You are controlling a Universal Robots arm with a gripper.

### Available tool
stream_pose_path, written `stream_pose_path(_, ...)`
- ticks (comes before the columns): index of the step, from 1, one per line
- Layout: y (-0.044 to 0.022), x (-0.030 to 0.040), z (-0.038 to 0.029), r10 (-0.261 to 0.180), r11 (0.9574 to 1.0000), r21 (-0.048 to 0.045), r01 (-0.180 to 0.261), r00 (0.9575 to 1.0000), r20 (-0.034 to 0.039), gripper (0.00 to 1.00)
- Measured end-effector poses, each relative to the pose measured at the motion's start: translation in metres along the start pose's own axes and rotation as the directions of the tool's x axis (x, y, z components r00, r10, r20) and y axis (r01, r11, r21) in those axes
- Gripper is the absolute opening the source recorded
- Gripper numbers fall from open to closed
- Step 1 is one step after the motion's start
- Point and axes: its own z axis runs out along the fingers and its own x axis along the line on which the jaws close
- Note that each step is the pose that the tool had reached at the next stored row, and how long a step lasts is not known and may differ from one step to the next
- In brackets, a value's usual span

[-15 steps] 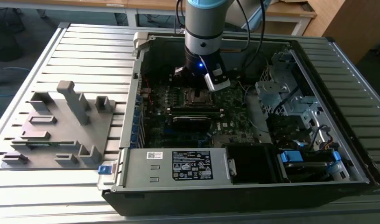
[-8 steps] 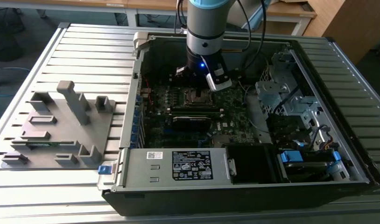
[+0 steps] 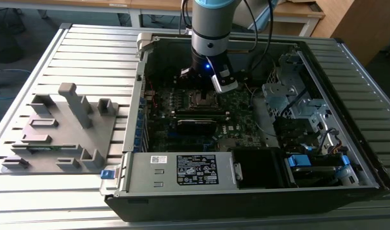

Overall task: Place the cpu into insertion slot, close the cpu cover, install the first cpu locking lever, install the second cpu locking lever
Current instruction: 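Install the second cpu locking lever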

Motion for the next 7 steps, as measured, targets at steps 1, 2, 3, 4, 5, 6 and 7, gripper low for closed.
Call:
stream_pose_path(1, 0.0001, 0.0, -0.0008, 0.0, 1.0, -0.0001, 0.0, 1.0, 0.0001, 0.1)
stream_pose_path(2, 0.0002, 0.0, -0.0014, 0.0, 1.0, 0.0, 0.0, 1.0, 0.0, 0.1)
stream_pose_path(3, 0.0002, -0.0001, -0.0015, 0.0, 1.0, -0.0002, 0.0, 1.0, 0.0001, 0.1)
stream_pose_path(4, 0.0006, 0.0, -0.0015, 0.0, 1.0, -0.0001, 0.0, 1.0, 0.0, 0.1)
stream_pose_path(5, 0.0009, 0.0, -0.0015, 0.0, 1.0, -0.0001, 0.0, 1.0, 0.0, 0.1)
stream_pose_path(6, 0.001, 0.0, -0.0015, 0.0, 1.0, 0.0, 0.0, 1.0, 0.0, 0.1)
stream_pose_path(7, 0.001, 0.0, -0.0015, 0.0, 1.0, 0.0, 0.0, 1.0, 0.0, 0.1)
